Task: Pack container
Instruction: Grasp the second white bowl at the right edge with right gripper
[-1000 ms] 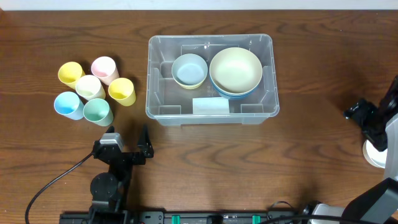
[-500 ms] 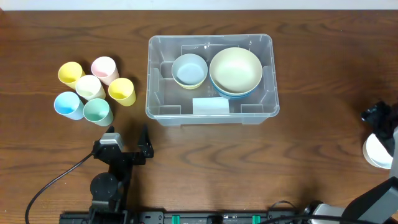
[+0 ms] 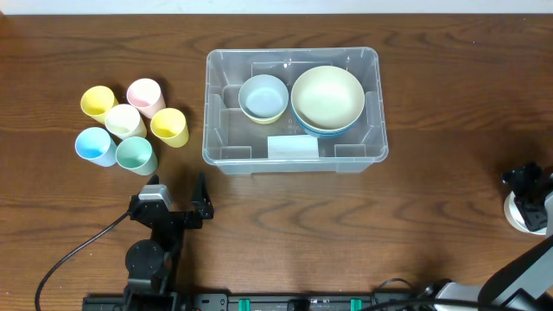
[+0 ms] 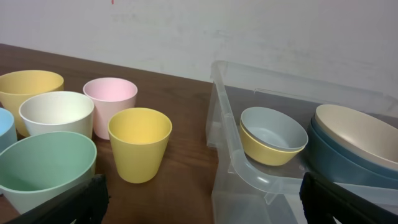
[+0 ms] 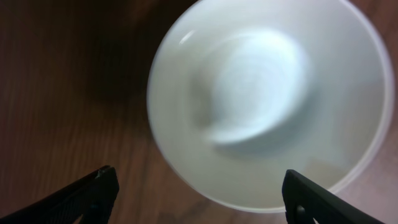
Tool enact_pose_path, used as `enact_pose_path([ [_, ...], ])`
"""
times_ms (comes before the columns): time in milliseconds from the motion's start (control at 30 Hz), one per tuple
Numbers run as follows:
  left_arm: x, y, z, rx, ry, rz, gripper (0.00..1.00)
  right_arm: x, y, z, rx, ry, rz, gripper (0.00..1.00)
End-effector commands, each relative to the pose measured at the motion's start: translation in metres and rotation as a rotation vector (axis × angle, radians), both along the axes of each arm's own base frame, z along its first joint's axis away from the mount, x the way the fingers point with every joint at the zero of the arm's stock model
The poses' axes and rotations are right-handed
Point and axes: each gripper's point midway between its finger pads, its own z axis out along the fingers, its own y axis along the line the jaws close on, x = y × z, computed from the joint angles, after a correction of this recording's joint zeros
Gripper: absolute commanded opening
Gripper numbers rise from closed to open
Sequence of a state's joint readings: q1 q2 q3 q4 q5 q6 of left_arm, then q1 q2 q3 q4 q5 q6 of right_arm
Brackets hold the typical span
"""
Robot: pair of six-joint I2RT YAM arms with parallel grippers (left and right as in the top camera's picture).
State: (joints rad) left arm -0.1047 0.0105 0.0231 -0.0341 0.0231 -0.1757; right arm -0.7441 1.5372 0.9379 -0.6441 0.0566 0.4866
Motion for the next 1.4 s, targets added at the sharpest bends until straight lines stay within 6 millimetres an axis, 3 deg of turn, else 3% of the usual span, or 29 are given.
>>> enact_pose_path([
  [0,-0.001,0.004,-0.017,0.025,0.050,0.019,0.98,0.010,0.003,-0.005,0.025,-0.038,0.019,0.85],
  [67,-0.001,0.004,-0.017,0.025,0.050,0.019,0.98,0.011,0.001,-0.005,0.017,-0.043,0.023,0.83],
  [200,-0.001,0.004,-0.017,0.025,0.050,0.019,0.98,0.014,-0.001,-0.008,0.015,-0.046,0.026,0.68],
  [500,-0.001,0.004,-0.017,0.024,0.050,0.019,0.98,0.014,0.004,-0.042,0.089,0.003,0.030,0.60],
  [700,-0.001,0.004,-0.017,0.024,0.050,0.019,0.98,0.018,0.003,-0.046,0.096,-0.006,0.034,0.39],
  [967,-0.001,0.004,-0.017,0.024,0.050,0.019,0.98,0.020,0.004,-0.046,0.102,-0.015,0.038,0.01],
  [1200,-0.001,0.004,-0.017,0.025,0.050,0.019,0.98,0.043,0.023,-0.039,0.142,-0.066,0.111,0.01],
  [1367,-0.001,0.004,-0.017,0.025,0.050,0.019,0.98,0.076,0.044,-0.010,0.157,-0.106,0.219,0.01],
])
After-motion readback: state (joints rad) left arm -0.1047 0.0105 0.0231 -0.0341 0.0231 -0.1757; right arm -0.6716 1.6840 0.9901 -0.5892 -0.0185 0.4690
